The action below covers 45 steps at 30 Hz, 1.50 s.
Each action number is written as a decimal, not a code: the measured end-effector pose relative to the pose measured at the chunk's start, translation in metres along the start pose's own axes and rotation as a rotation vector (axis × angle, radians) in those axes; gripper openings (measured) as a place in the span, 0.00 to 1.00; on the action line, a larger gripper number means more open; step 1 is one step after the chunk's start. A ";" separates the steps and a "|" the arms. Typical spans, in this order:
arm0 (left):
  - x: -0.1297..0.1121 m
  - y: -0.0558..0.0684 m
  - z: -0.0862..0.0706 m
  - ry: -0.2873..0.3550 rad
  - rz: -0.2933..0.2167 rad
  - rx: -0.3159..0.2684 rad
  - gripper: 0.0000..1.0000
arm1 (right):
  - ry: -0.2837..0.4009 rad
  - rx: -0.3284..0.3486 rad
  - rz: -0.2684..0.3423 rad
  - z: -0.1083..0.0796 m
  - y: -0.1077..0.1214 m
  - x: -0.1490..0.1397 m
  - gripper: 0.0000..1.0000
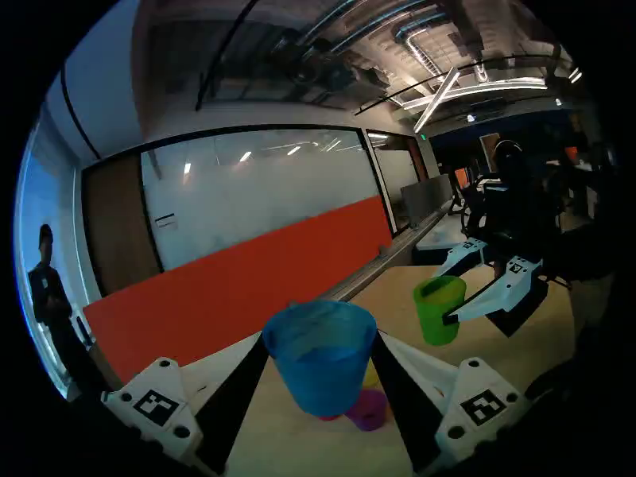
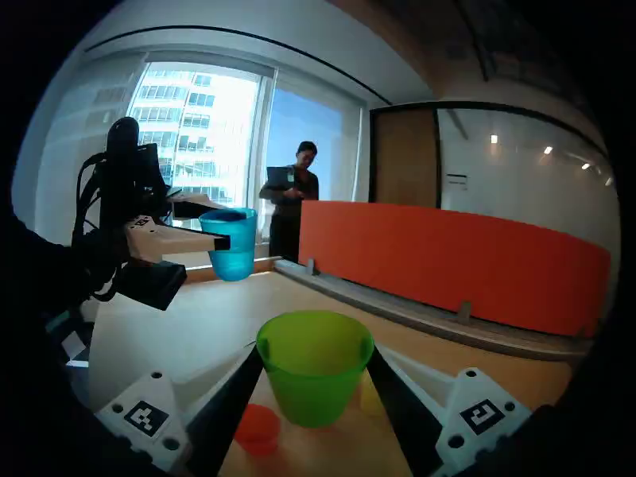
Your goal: Pour water
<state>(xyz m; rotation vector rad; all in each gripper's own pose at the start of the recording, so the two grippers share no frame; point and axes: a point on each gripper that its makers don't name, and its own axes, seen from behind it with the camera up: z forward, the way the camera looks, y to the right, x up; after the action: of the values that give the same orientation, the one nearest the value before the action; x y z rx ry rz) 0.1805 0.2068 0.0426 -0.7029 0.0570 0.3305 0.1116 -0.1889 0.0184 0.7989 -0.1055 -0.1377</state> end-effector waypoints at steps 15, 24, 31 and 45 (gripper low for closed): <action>0.020 -0.006 0.004 0.008 0.146 0.026 0.87 | -0.001 0.029 0.005 0.005 -0.009 -0.001 0.92; 0.032 -0.008 0.005 0.013 0.235 0.039 0.87 | 0.000 0.052 0.006 0.010 -0.016 0.000 0.92; 0.041 -0.008 0.003 0.018 0.297 0.045 0.87 | 0.001 0.068 0.009 0.014 -0.020 0.000 0.92; 0.054 -0.006 0.000 0.016 0.421 0.068 0.87 | 0.004 0.102 0.004 0.019 -0.034 0.004 0.92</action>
<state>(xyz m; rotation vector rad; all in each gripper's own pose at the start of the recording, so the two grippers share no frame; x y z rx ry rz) 0.2332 0.2174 0.0379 -0.6226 0.2321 0.7231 0.1096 -0.2262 0.0076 0.9002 -0.1109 -0.1282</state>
